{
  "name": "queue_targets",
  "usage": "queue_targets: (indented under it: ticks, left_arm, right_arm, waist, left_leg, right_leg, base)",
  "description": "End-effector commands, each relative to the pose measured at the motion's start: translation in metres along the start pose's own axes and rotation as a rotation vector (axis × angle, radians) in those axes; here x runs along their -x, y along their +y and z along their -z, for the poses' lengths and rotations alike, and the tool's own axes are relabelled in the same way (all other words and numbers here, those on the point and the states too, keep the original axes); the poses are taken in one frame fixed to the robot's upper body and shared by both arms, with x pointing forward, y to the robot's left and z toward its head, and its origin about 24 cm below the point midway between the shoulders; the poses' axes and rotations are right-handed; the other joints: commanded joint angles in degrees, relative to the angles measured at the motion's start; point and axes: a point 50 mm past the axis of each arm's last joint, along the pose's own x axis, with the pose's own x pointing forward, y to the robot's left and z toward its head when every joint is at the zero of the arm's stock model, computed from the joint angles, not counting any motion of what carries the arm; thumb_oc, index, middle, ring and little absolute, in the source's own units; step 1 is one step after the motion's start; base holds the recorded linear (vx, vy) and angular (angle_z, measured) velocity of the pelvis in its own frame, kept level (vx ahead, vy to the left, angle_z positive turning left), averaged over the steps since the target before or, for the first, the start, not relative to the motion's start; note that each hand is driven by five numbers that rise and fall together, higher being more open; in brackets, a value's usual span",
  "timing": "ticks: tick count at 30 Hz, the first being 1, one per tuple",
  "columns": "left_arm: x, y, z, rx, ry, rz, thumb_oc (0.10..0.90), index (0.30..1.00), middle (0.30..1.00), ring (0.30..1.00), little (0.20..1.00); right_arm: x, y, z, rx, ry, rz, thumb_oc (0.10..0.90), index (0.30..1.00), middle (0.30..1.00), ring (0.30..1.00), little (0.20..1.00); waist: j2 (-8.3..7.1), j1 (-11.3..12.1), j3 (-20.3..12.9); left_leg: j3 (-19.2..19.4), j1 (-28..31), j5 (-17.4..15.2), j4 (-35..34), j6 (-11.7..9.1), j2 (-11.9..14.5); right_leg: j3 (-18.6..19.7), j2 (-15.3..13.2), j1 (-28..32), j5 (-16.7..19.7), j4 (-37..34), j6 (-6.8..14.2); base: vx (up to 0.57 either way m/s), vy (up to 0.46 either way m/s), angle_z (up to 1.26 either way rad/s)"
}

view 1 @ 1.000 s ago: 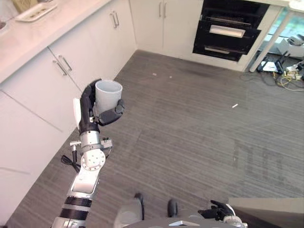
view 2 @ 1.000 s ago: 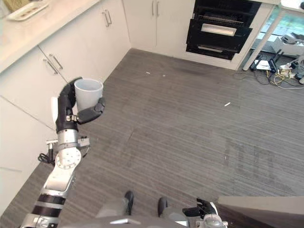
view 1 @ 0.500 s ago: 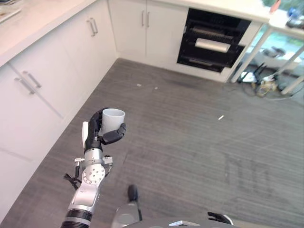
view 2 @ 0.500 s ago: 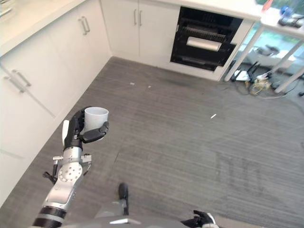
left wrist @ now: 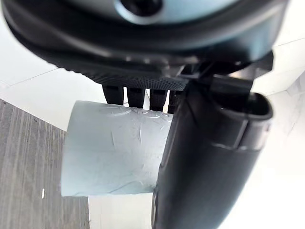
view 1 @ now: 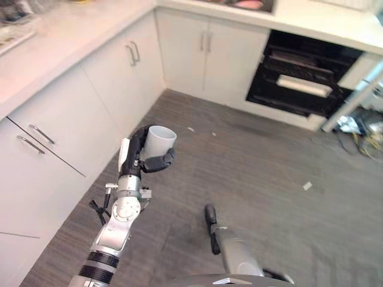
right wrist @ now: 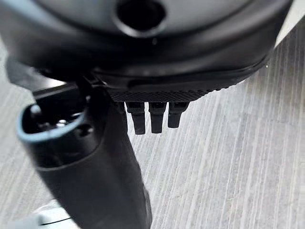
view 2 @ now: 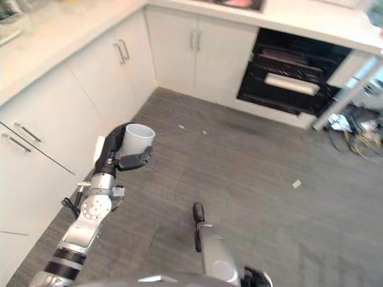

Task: Place the dishes in the dishwasher.

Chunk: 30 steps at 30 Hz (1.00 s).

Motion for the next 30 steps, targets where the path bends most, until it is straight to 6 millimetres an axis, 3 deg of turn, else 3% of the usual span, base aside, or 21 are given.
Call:
queue_targets:
  ticks: [1,3,5,7,9,10,11,12,13,15,16,17,19,20,21,22,23,24,25,27,30]
  left_arm:
    - [-0.021,0.015,-0.064,0.011,-0.338,-0.032,0.4,0.3,0.3,0.3,0.3]
    - [-0.019,0.013,-0.061,-0.003,-0.33,-0.022,0.4,0.3,0.3,0.3,0.3]
    - [-0.016,0.01,-0.062,-0.022,-0.341,-0.002,0.4,0.3,0.3,0.3,0.3]
    - [-0.016,0.006,-0.065,-0.002,-0.351,0.016,0.4,0.3,0.3,0.3,0.3]
    - [-0.017,0.002,-0.065,0.025,-0.348,0.03,0.4,0.3,0.3,0.3,0.3]
    - [-0.017,0.002,-0.065,0.025,-0.348,0.03,0.4,0.3,0.3,0.3,0.3]
    - [-0.018,0.003,-0.067,0.061,-0.348,0.033,0.4,0.3,0.3,0.3,0.3]
    - [-0.019,0.004,-0.067,0.073,-0.344,0.034,0.4,0.3,0.3,0.3,0.3]
    - [-0.019,0.006,-0.069,0.068,-0.359,0.036,0.4,0.3,0.3,0.3,0.3]
    - [-0.019,0.006,-0.072,0.075,-0.368,0.038,0.4,0.3,0.3,0.3,0.3]
    - [-0.018,0.004,-0.071,0.096,-0.358,0.04,0.4,0.3,0.3,0.3,0.3]
    - [-0.018,0.004,-0.071,0.097,-0.357,0.041,0.4,0.3,0.3,0.3,0.3]
    - [-0.017,0.003,-0.07,0.108,-0.353,0.048,0.4,0.3,0.3,0.3,0.3]
    - [-0.017,0.003,-0.07,0.108,-0.353,0.048,0.4,0.3,0.3,0.3,0.3]
    - [-0.016,0.002,-0.069,0.107,-0.349,0.062,0.4,0.3,0.3,0.3,0.3]
    - [-0.014,0.002,-0.066,0.103,-0.337,0.071,0.4,0.3,0.3,0.3,0.3]
    - [-0.012,0.0,-0.065,0.095,-0.332,0.083,0.4,0.3,0.3,0.3,0.3]
    - [-0.012,0.0,-0.065,0.095,-0.332,0.083,0.4,0.3,0.3,0.3,0.3]
    - [-0.009,-0.002,-0.06,0.063,-0.314,0.095,0.4,0.3,0.3,0.3,0.3]
    - [-0.006,-0.005,-0.055,0.052,-0.293,0.117,0.4,0.3,0.3,0.3,0.3]
    - [-0.008,-0.005,-0.056,0.035,-0.299,0.127,0.4,0.3,0.3,0.3,0.3]
  right_arm:
    - [-0.004,0.004,-0.018,0.003,-0.038,0.011,0.8,0.9,0.9,0.9,0.9]
    - [-0.003,0.0,-0.012,0.032,-0.013,0.019,0.8,0.9,0.9,0.9,0.9]
    - [-0.002,-0.002,-0.003,0.016,0.005,0.02,0.8,0.9,0.9,0.9,0.9]
    - [-0.001,-0.007,0.002,-0.01,0.019,0.025,0.8,0.9,0.9,0.9,0.9]
    - [-0.002,-0.011,-0.007,-0.048,-0.007,0.033,0.8,0.9,0.9,0.9,0.9]
    - [-0.002,-0.011,-0.007,-0.049,-0.007,0.034,0.8,0.9,0.9,0.9,0.9]
    - [-0.004,-0.015,-0.021,-0.069,-0.055,0.046,0.8,0.9,0.9,0.9,0.9]
    - [-0.005,-0.016,-0.031,-0.069,-0.091,0.045,0.8,0.9,0.9,0.9,0.9]
    - [-0.005,-0.017,-0.046,-0.066,-0.144,0.044,0.8,0.9,0.9,0.9,0.9]
    - [-0.005,-0.015,-0.063,-0.057,-0.199,0.03,0.8,0.9,0.9,0.9,0.9]
    - [-0.005,-0.015,-0.071,-0.058,-0.226,0.028,0.8,0.9,0.9,0.9,0.9]
    - [-0.005,-0.015,-0.07,-0.058,-0.226,0.028,0.8,0.9,0.9,0.9,0.9]
    - [-0.005,-0.015,-0.076,-0.041,-0.237,0.034,0.8,0.9,0.9,0.9,0.9]
    - [-0.005,-0.015,-0.076,-0.041,-0.237,0.034,0.8,0.9,0.9,0.9,0.9]
    - [-0.005,-0.015,-0.077,-0.034,-0.238,0.029,0.8,0.9,0.9,0.9,0.9]
    - [-0.005,-0.016,-0.073,0.004,-0.223,0.032,0.8,0.9,0.9,0.9,0.9]
    - [-0.006,-0.015,-0.068,0.04,-0.204,0.032,0.8,0.9,0.9,0.9,0.9]
    - [-0.006,-0.015,-0.068,0.041,-0.204,0.032,0.8,0.9,0.9,0.9,0.9]
    - [-0.006,-0.013,-0.057,0.091,-0.162,0.032,0.8,0.9,0.9,0.9,0.9]
    - [-0.006,-0.014,-0.045,0.076,-0.117,0.036,0.8,0.9,0.9,0.9,0.9]
    - [-0.006,-0.01,-0.037,-0.01,-0.097,0.028,0.8,0.9,0.9,0.9,0.9]
  waist:
    - [-2.21,-3.51,0.82]
    - [-2.39,-3.72,0.05]
    - [-2.82,-4.84,-1.5]
    - [-1.86,-5.68,-2.9]
    - [-0.7,-6.55,-3.19]
    - [-0.65,-6.69,-3.19]
    - [-0.62,-6.22,-2.9]
    - [-1.21,-5.69,-2.39]
    - [-2.22,-3.95,-1.14]
    - [-3.34,-2.02,0.3]
    - [-4.76,-1.22,0.73]
    - [-4.51,-0.72,0.84]
    - [-5.04,1.26,1.54]
    - [-5.04,1.26,1.54]
    - [-5.14,1.78,1.58]
    - [-4.58,3.35,1.13]
    - [-4.23,4.17,0.99]
    - [-4.21,4.22,0.98]
    - [-4.14,5.23,0.61]
    - [-3.87,4.23,-0.14]
    - [-3.96,3.41,-1.25]
  left_leg:
    - [2.33,-8.05,8.59,0.53,-1.92,-7.81]
    - [1.96,-5.17,6.65,0.53,-1.92,-8.4]
    - [1.75,-2.82,6.09,0.53,-2.17,-8.44]
    - [0.68,-0.64,8.08,0.53,-3.19,-7.36]
    - [1.23,-2.49,13.49,9.21,-6.4,-5.58]
    - [1.08,-2.7,13.3,9.56,-6.44,-5.52]
    - [2.82,-8.04,20.22,22.22,-11.15,-4.52]
    - [3.5,-10.65,23.46,29.59,-12.24,-4.26]
    - [2.71,-14.85,25.2,37.21,-12.47,-5.53]
    - [4.36,-19.43,22.83,45.47,-10.65,-5.66]
    - [7.3,-24.0,20.79,43.23,-8.15,-3.48]
    - [7.75,-23.81,20.29,43.54,-8.08,-3.12]
    - [7.68,-28.2,18.07,35.65,-6.3,-2.4]
    - [7.68,-28.2,18.07,35.65,-6.3,-2.4]
    - [7.04,-27.95,17.49,30.95,-5.62,-2.37]
    - [1.0,-27.49,18.87,11.76,-4.46,-2.97]
    - [-3.48,-27.43,20.06,6.22,-4.67,-3.64]
    - [-3.45,-27.07,20.74,5.31,-4.73,-3.53]
    - [-11.26,-29.35,22.48,1.02,-6.38,-4.39]
    - [-9.65,-27.68,22.5,0.95,-6.19,-3.81]
    - [-7.89,-26.65,23.6,0.53,-6.8,-3.06]
  right_leg:
    - [-1.25,0.0,10.05,12.66,-12.7,2.14]
    - [-5.48,0.09,10.16,13.65,-12.26,2.24]
    - [-3.6,0.6,12.48,15.08,-13.26,0.92]
    - [-1.86,1.27,14.91,16.24,-13.68,-0.29]
    - [-1.16,2.34,17.45,15.97,-13.82,-1.73]
    - [-1.31,2.33,17.45,15.96,-13.83,-1.76]
    - [-3.4,2.2,20.99,14.06,-14.64,-2.51]
    - [-3.1,2.37,22.6,12.88,-14.64,-3.41]
    - [-1.84,2.23,24.56,11.44,-14.64,-4.33]
    - [-0.17,2.14,27.57,9.72,-14.64,-5.0]
    - [1.38,1.44,29.44,9.08,-14.64,-5.22]
    - [1.83,1.72,29.55,8.96,-14.64,-5.18]
    - [4.45,1.39,31.88,7.93,-14.64,-4.44]
    - [4.45,1.39,31.88,7.93,-14.64,-4.44]
    - [5.43,1.22,32.94,7.49,-14.64,-4.23]
    - [9.01,1.95,34.54,6.21,-14.64,-3.78]
    - [10.92,2.48,35.81,5.44,-14.64,-4.01]
    - [10.96,2.55,35.73,5.59,-14.64,-4.04]
    - [15.61,3.14,37.94,4.89,-14.64,-4.08]
    - [18.92,3.07,39.5,3.62,-14.64,-4.26]
    - [19.69,2.98,38.01,3.91,-13.62,-4.1]
  base:
    - [0.45,-0.06,0.79]
    - [0.47,-0.072,0.43]
    - [0.48,-0.113,0.26]
    - [0.54,-0.146,0.24]
    - [0.4,-0.14,0.01]
    - [0.36,-0.168,-0.05]
    - [0.35,-0.189,0.1]
    - [0.47,-0.261,0.27]
    - [0.45,-0.217,0.21]
    - [0.48,-0.17,-0.52]
    - [0.36,-0.094,-1.0]
    - [0.41,-0.038,-0.89]
    - [0.27,0.056,-0.72]
    - [0.27,0.073,-0.57]
    - [0.48,0.172,-0.55]
    - [0.67,0.209,-0.85]
    - [0.53,0.165,-0.92]
    - [0.46,0.085,-1.19]
    - [0.37,0.097,-1.58]
    - [0.38,0.194,-1.88]
    - [0.13,0.153,-1.14]
